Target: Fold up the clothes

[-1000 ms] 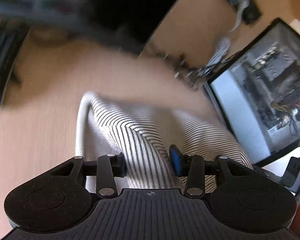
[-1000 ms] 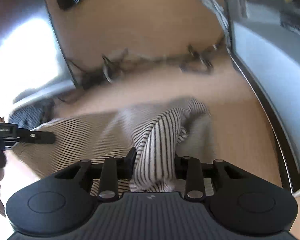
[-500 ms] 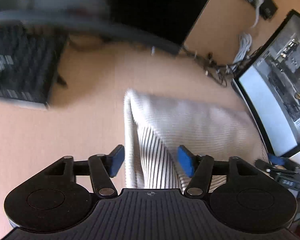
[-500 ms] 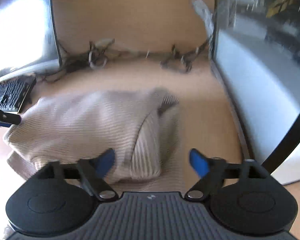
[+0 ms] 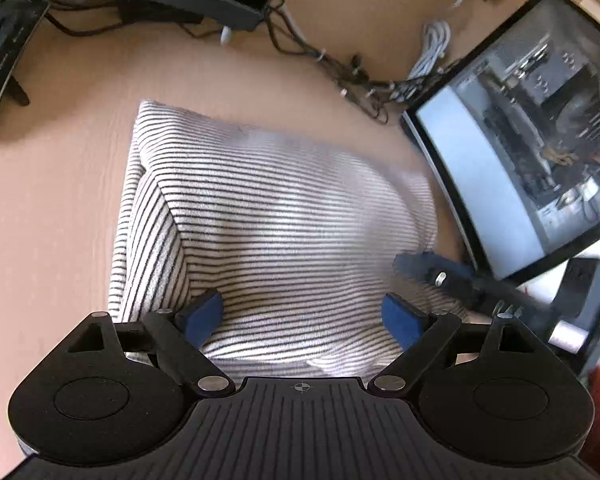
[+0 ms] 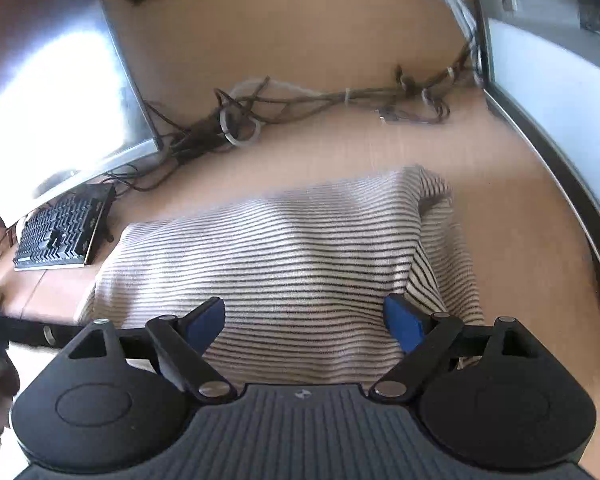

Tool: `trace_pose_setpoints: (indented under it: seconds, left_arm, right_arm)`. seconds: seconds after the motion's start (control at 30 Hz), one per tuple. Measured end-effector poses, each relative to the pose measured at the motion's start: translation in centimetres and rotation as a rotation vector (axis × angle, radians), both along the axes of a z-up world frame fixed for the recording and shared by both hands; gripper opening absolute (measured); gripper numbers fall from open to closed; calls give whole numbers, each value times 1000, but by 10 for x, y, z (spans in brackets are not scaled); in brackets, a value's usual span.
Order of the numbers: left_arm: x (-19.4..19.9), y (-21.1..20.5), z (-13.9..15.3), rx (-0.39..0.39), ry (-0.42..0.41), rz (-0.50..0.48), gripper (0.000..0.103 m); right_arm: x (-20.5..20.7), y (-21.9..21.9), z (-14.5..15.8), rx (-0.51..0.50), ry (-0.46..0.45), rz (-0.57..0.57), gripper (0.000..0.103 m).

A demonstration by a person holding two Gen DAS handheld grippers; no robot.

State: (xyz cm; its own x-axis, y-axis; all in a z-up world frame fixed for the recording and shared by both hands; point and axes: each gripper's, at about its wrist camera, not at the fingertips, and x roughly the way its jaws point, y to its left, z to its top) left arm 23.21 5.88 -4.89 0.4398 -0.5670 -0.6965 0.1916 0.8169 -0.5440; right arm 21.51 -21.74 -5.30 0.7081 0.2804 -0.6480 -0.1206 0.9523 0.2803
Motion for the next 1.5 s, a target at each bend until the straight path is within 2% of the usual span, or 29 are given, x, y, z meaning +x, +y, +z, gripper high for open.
trace_pose_setpoints:
  seconds: [0.07, 0.23, 0.33, 0.5, 0.67, 0.73, 0.83, 0.93, 0.97, 1.1, 1.13, 1.2, 1.3, 1.5]
  left_arm:
    - [5, 1, 1, 10, -1, -6, 95]
    - [26, -1, 2, 27, -22, 1, 99]
    - [46, -5, 4, 32, -25, 13, 103]
    - [68, -13, 10, 78, -27, 11, 103]
    - [56, -19, 21, 66, -21, 12, 103]
    - [45, -22, 26, 58, -23, -2, 103]
    - [29, -28, 33, 45, -27, -22, 103]
    - [15, -38, 29, -17, 2, -60, 101]
    - [13, -41, 24, -28, 21, -66, 100]
    - [12, -45, -1, -2, 103, -54, 79]
    - [13, -43, -6, -4, 111, -42, 77]
    - [17, -37, -8, -33, 126, -27, 77]
    - [24, -34, -8, -31, 121, -23, 77]
    - [39, -36, -4, 33, 51, -20, 78]
  right_arm:
    - [-7, 5, 2, -28, -7, 16, 91]
    - [-23, 14, 5, -3, 22, 33, 102]
    - [-35, 28, 7, -18, 40, 79, 103]
    - [-49, 33, 20, -29, 45, 160, 103]
    - [-55, 13, 53, -85, -67, 102, 103]
    - [-47, 0, 57, -127, -88, 64, 103]
    - [-28, -12, 48, -184, -70, 4, 100]
    - [-9, -14, 23, -238, -17, -17, 86]
    - [-5, -15, 13, -244, 8, -16, 85]
    - [-1, -20, -4, -186, 41, -41, 86]
    - [-1, -23, -5, -165, 48, -50, 86]
    - [-5, -23, -5, -161, 49, -56, 87]
    - [-15, -14, -4, -192, 45, -54, 88]
    - [-36, 5, -5, -144, 85, -17, 89]
